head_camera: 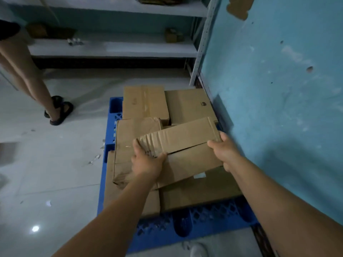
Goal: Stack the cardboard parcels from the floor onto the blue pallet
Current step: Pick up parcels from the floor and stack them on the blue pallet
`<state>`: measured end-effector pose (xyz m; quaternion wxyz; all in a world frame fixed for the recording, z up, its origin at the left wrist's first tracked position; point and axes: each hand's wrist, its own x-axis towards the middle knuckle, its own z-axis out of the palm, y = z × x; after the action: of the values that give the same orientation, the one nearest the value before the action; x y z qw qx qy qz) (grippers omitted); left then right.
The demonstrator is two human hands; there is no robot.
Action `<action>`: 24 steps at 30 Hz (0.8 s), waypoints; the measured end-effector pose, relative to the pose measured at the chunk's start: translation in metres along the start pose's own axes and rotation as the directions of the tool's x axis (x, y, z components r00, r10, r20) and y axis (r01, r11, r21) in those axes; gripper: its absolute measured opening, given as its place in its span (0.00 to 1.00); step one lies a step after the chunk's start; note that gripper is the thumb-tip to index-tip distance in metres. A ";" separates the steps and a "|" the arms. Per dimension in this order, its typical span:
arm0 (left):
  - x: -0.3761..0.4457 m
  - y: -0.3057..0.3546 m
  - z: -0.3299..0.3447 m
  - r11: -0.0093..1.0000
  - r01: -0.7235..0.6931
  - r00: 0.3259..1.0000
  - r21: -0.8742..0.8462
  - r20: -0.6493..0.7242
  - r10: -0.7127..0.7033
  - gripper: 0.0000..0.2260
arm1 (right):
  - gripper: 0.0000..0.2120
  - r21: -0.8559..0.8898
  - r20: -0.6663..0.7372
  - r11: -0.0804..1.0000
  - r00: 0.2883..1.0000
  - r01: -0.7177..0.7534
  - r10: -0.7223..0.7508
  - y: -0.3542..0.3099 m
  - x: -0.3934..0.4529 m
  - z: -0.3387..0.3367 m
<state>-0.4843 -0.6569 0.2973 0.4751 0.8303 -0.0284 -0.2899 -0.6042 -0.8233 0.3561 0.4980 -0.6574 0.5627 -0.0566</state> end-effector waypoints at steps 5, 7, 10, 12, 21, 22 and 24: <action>0.002 0.023 0.049 1.000 0.014 0.997 -0.022 0.080 -0.013 0.46 | 0.22 0.065 -0.042 0.998 0.999 0.003 0.000 0.014 0.036 -0.040; 0.005 0.034 0.074 1.000 0.008 0.998 -0.017 0.068 -0.007 0.45 | 0.23 0.075 -0.060 0.997 0.998 0.001 0.004 0.020 0.058 -0.055; 0.016 0.052 0.118 1.000 0.012 0.998 0.005 0.057 -0.012 0.45 | 0.25 0.071 -0.106 0.997 0.994 -0.013 0.021 0.031 0.102 -0.079; 0.026 0.065 0.150 1.000 0.000 0.999 -0.007 0.035 0.000 0.42 | 0.24 0.066 -0.115 0.998 0.993 -0.017 0.025 0.038 0.136 -0.097; 0.095 0.103 0.286 0.999 0.048 0.998 0.015 0.029 -0.048 0.33 | 0.21 0.043 -0.119 0.999 0.993 -0.015 0.020 0.068 0.287 -0.155; 0.104 0.103 0.297 0.998 0.053 0.998 0.025 0.031 -0.054 0.33 | 0.21 0.044 -0.114 0.999 0.993 -0.014 0.019 0.074 0.300 -0.156; 0.123 0.102 0.317 0.996 0.055 0.998 0.065 0.031 -0.057 0.32 | 0.22 0.041 -0.107 0.999 0.994 -0.007 0.012 0.086 0.324 -0.155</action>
<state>-0.5201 -0.9966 0.2028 0.4391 0.8409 -0.0222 -0.3156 -0.6444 -1.1618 0.2143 0.4806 -0.6405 0.5905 -0.1006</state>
